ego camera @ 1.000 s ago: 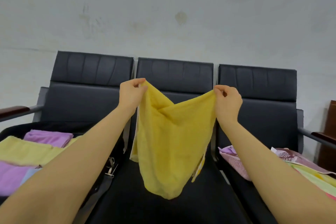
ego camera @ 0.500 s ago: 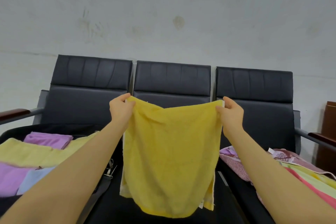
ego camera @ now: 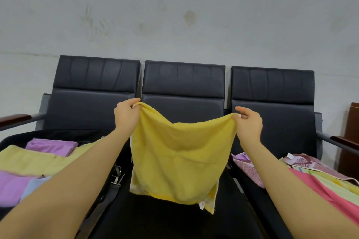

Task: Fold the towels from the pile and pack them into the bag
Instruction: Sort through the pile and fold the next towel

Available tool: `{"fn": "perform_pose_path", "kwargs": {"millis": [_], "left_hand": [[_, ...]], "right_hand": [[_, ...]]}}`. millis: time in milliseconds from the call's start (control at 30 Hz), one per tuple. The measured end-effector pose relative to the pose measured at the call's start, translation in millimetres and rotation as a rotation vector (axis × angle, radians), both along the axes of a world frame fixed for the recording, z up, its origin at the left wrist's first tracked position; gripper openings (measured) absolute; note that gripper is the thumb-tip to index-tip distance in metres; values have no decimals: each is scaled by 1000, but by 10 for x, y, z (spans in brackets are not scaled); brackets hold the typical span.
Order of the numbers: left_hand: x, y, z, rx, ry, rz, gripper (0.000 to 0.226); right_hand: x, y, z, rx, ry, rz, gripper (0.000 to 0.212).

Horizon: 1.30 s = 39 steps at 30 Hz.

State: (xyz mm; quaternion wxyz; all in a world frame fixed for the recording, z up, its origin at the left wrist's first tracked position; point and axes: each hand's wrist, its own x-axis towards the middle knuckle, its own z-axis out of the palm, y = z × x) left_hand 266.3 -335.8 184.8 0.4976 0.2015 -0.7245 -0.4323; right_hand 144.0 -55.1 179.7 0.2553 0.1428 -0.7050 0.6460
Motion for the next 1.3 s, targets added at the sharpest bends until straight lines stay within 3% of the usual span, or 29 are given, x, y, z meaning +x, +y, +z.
{"fn": "perform_pose_path", "kwargs": {"millis": [233,467,667,933,1033,1133,1200,1300], "left_hand": [[-34,-58,-272,130,23,-47,32],[94,88,-833,177,-104,-156,40],[114,469,-1299,89,-215,-403,22],[-198,927,-1280,68,-262,-642,27],[-269,974,-1300,99,-241,-564,14],[-276,976,-1338,39,-220,-471,9],[-256,979,-1357,-48,-233,-464,7],[-231,1005,-1393,-146,-267,-488,8]], "right_hand": [[-57,10,-273,-3,-74,83,40],[38,-70,-846,-10,-203,285,37],[248,-264,-1117,76,-148,446,40],[322,-466,-984,10,-71,652,39],[264,-431,-1046,60,-89,610,32],[277,-350,-1094,144,-187,455,5],[273,-332,-1133,224,-346,371,33],[239,-357,-1149,235,-590,376,52]]}}
